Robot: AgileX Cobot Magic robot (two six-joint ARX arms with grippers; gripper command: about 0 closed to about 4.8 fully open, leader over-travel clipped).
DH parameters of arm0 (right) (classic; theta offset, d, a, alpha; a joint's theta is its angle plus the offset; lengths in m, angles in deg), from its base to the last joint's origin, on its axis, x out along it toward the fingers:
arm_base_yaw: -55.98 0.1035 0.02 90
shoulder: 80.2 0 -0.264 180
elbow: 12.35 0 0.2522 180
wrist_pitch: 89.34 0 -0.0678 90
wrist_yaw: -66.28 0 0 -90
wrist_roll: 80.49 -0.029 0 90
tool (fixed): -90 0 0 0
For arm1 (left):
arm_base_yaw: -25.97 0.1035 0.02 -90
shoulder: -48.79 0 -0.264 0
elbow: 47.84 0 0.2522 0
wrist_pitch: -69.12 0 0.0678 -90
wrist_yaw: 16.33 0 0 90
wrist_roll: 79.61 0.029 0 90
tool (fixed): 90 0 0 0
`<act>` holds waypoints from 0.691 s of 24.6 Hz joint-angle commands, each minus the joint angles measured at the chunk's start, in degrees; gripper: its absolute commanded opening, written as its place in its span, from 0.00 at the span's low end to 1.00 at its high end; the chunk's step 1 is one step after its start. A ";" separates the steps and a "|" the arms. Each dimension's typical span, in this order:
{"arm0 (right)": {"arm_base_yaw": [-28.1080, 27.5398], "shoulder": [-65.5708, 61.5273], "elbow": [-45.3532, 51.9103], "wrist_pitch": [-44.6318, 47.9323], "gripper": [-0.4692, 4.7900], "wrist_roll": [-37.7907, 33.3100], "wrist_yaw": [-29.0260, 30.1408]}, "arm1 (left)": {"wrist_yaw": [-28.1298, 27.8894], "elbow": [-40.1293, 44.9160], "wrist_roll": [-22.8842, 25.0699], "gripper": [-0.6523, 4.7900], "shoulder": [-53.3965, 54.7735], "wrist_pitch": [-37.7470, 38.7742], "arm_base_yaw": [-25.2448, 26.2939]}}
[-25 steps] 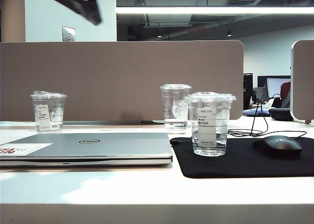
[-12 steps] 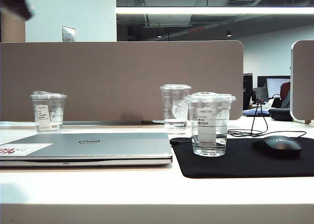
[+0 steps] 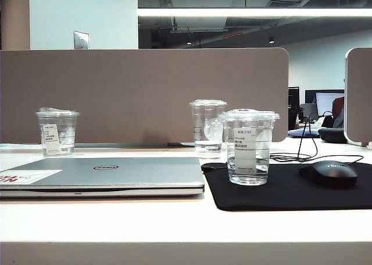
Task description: Pick up the coffee cup on the middle and place it on the right side of the laptop.
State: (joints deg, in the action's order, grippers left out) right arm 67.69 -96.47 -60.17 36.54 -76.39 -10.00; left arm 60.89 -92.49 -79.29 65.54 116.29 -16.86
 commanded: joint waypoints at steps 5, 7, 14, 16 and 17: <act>0.81 9.29 6.23 9.60 0.08 -1.86 -0.76 | 0.00 12.61 2.71 0.11 -13.03 -12.92 -0.02; 0.83 12.50 7.63 9.55 0.08 -2.86 -2.32 | 0.09 15.74 2.67 0.11 -16.70 -13.03 -0.02; 0.83 15.80 9.88 8.83 0.08 -2.86 -6.12 | 0.92 26.29 1.14 0.11 -16.57 -30.56 0.35; 0.87 15.80 9.90 9.64 0.08 -2.84 -7.63 | -0.33 29.79 1.14 0.11 -16.59 -34.14 0.35; 0.90 15.80 9.99 10.03 0.08 -2.80 -9.18 | -0.33 30.62 1.14 0.11 -16.59 -34.42 0.35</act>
State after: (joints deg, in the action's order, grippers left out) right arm 68.58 -80.64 -49.99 44.67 -79.08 -16.82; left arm 61.16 -62.53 -78.00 48.97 84.48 -16.62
